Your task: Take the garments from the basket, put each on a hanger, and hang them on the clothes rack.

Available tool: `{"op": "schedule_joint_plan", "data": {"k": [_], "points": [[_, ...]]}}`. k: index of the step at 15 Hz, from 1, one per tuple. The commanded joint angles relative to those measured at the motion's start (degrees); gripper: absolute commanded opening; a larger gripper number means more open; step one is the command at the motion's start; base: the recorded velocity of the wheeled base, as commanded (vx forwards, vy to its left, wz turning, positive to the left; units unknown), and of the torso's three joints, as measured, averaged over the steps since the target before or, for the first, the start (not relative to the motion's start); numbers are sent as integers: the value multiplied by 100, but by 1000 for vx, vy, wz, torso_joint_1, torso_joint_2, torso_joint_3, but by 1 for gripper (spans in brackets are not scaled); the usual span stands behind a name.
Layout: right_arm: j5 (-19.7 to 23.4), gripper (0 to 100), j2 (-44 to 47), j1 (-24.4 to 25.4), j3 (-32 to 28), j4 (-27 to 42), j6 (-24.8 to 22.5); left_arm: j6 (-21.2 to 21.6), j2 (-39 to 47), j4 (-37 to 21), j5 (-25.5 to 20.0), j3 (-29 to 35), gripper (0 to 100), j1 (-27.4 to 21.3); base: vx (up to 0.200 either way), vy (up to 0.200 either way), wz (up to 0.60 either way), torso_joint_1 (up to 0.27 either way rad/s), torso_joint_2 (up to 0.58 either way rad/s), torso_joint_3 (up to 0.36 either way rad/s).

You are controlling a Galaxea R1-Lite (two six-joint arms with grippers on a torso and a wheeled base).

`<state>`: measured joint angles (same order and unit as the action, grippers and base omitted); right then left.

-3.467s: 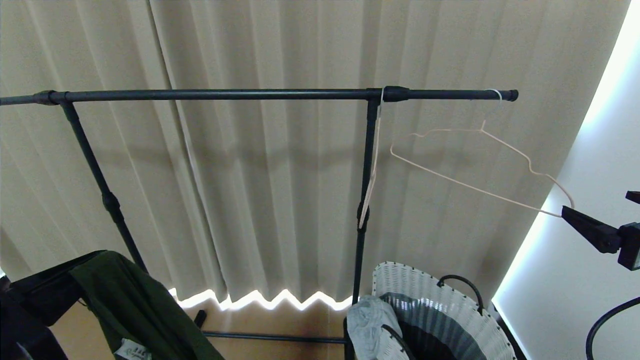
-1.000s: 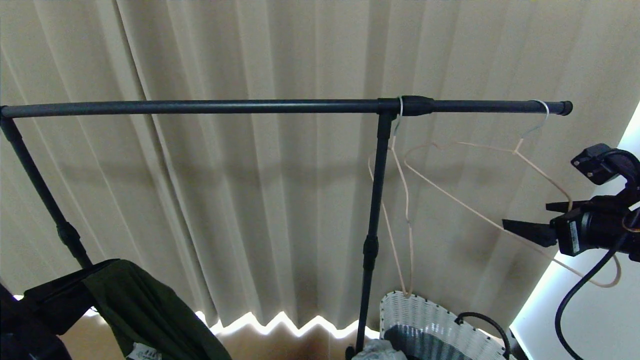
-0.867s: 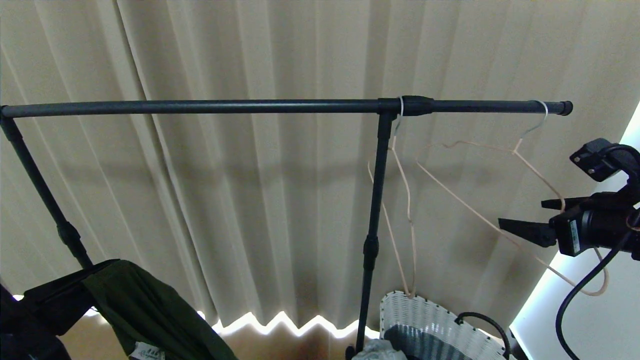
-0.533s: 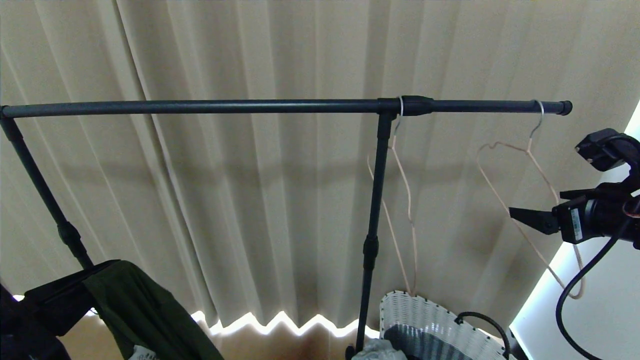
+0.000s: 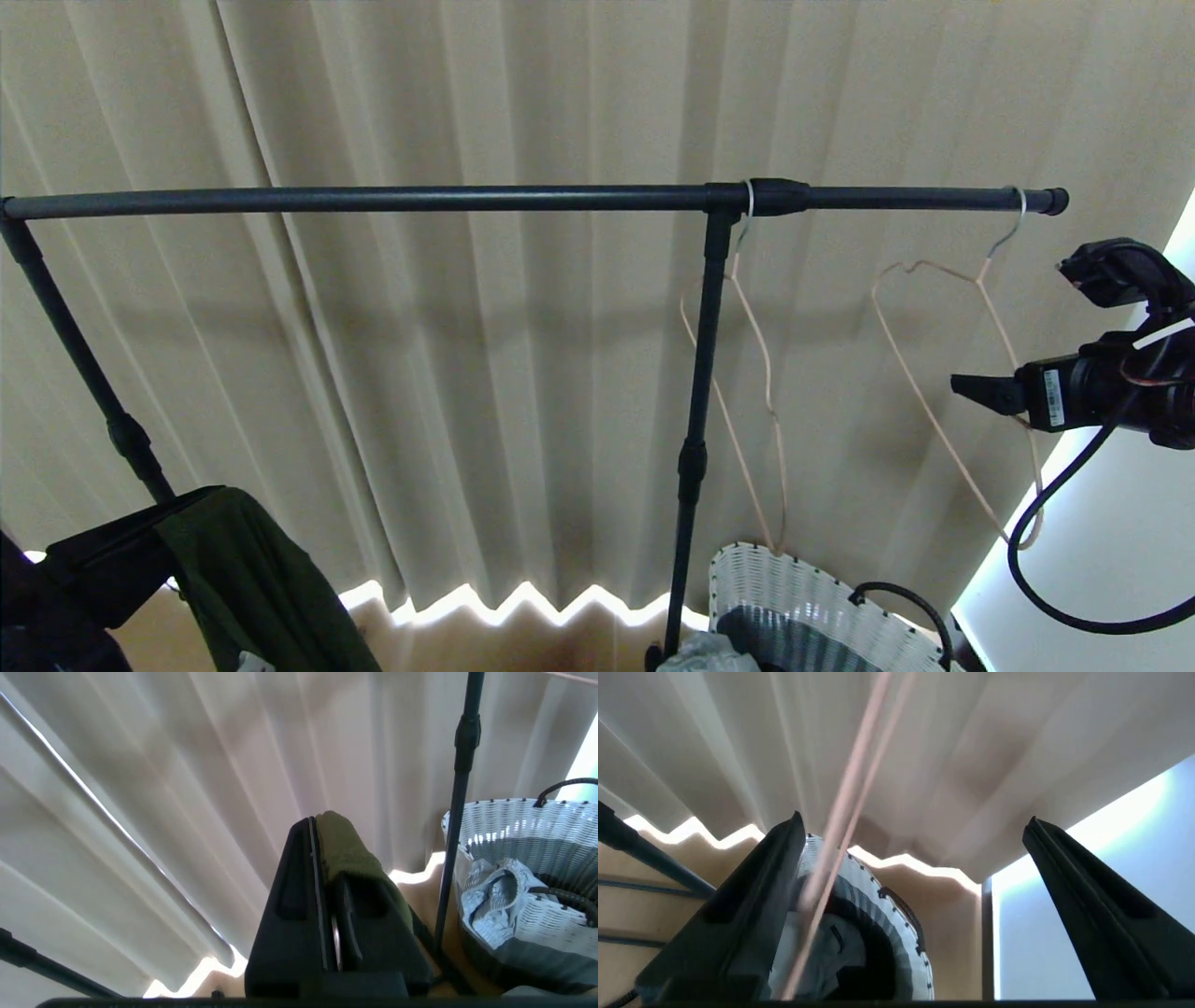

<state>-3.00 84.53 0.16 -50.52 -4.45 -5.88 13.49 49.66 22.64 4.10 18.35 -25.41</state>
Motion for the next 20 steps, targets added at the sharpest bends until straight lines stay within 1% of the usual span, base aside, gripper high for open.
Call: {"op": "schedule_joint_plan", "data": {"k": [1, 11, 12, 20], "points": [[1, 100, 37, 2, -11, -3, -1, 4, 8, 4, 3, 2, 0, 0, 0, 0, 0, 0, 0, 0], [10, 100, 152, 54, 7, 32, -1, 4, -9, 4, 3, 2, 0, 0, 0, 0, 0, 0, 0, 0], [10, 0, 152, 54, 16, 32, -1, 4, -9, 4, 3, 2, 0, 0, 0, 0, 0, 0, 0, 0], [10, 0, 81, 54, 7, 23, 8, 4, -18, 4, 3, -7, 0, 0, 0, 0, 0, 0, 0, 0]]}}
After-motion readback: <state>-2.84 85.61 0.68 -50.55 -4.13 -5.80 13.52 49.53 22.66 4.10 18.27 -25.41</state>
